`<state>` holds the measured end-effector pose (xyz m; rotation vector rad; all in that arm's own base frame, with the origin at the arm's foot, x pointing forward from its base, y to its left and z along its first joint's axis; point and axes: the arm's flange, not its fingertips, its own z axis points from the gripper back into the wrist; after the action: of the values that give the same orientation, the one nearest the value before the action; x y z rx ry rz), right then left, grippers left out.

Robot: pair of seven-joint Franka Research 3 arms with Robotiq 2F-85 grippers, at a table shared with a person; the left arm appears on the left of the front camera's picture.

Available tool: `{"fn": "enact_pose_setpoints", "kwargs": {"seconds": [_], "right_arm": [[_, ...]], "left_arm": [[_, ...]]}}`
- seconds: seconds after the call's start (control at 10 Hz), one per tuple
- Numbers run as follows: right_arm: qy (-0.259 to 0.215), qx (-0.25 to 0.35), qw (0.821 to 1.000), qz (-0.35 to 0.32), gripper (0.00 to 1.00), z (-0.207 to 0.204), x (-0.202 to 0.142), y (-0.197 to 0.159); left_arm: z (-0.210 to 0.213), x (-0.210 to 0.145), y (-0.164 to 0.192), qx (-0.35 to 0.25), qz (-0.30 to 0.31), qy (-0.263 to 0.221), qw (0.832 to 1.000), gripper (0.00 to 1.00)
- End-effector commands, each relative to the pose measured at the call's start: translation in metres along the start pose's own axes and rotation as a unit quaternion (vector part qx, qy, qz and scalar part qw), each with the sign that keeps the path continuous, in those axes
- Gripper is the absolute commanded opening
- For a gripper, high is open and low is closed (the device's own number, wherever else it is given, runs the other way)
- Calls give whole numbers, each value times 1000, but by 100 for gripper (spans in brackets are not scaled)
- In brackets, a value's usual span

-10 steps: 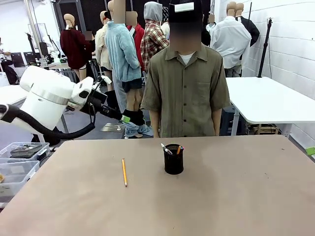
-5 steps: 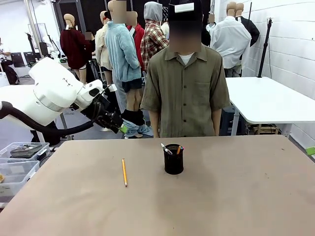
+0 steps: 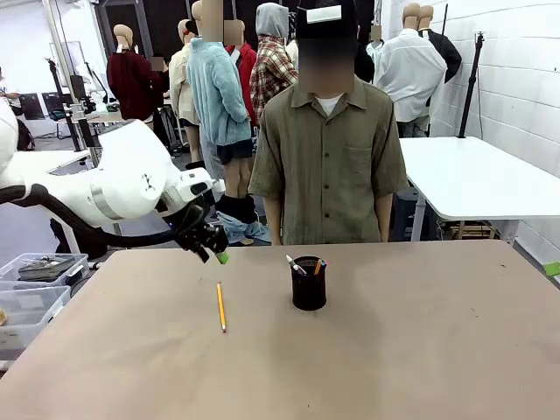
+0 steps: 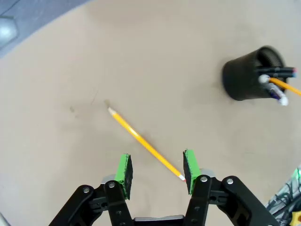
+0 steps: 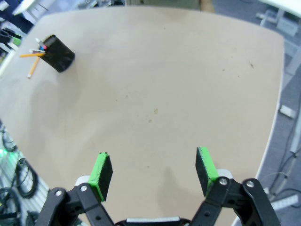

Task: Place the pens into the pen holder.
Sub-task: Pick up a writing instrument from the table and place it into the Pen holder.

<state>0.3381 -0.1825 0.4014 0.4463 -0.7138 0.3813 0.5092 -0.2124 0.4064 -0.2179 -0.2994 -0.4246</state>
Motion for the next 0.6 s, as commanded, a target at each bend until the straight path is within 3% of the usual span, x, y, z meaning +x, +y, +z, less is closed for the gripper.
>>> {"fn": "enact_pose_setpoints", "kwargs": {"seconds": [0.0, 0.2, 0.3, 0.5], "right_arm": [[9, -3, 1000, 8, 89, 0, -2, 1], [9, -3, 1000, 8, 89, 0, -2, 1], [9, -3, 1000, 8, 89, 0, -2, 1], [9, -3, 1000, 8, 89, 0, -2, 1]], "left_arm": [[-18, 7, -16, 22, -5, 41, 999, 58], [-25, 3, -20, -2, -17, 67, 998, 58], [-26, -5, -10, 22, -5, 33, 999, 58], [-33, -6, -17, 17, -10, 50, 999, 58]]}}
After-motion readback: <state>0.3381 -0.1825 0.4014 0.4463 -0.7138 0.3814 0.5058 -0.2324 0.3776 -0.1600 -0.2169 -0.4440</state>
